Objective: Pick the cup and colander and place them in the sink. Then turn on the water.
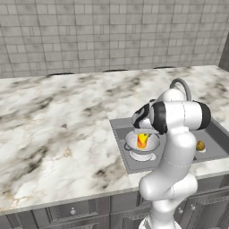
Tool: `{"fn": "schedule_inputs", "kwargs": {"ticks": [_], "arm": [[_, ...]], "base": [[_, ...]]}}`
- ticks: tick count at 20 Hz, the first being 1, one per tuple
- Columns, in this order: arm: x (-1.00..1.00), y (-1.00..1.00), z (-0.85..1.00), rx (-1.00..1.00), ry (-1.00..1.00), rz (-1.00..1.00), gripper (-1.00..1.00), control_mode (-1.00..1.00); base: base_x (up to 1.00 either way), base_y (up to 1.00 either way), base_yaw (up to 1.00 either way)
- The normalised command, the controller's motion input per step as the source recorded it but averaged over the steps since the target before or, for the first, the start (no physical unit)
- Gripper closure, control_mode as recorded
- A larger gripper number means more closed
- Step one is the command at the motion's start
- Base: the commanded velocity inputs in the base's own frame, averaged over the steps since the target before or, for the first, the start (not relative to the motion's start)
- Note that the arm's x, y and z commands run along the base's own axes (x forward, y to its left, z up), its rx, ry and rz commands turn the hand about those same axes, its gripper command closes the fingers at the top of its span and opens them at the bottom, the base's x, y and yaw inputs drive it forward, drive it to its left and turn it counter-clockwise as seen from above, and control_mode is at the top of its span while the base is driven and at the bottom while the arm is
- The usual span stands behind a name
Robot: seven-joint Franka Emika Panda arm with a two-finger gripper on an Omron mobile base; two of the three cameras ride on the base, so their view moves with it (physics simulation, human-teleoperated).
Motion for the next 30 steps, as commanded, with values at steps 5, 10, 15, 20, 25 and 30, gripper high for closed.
{"fn": "schedule_inputs", "kwargs": {"ticks": [5, 10, 15, 20, 25, 30], "arm": [[0.00, 0.00, 0.00, 0.00, 0.00, 0.00, 1.00, -1.00], [0.00, 0.00, 0.00, 0.00, 0.00, 0.00, -1.00, -1.00], [0.00, 0.00, 0.00, 0.00, 0.00, 0.00, -1.00, -1.00], [-0.15, 0.00, 0.07, 0.00, 0.00, 0.00, -1.00, -1.00], [-0.51, 0.00, 0.45, 0.00, -0.04, 0.02, -1.00, -1.00], [-0.44, 0.00, 0.51, 0.00, -0.03, 0.00, -1.00, -1.00]], "base": [[0.00, 0.00, 0.00], [0.00, 0.00, 0.00], [0.00, 0.00, 0.00], [0.00, 0.00, 0.00], [0.00, 0.00, 0.00], [0.00, 0.00, 0.00]]}}
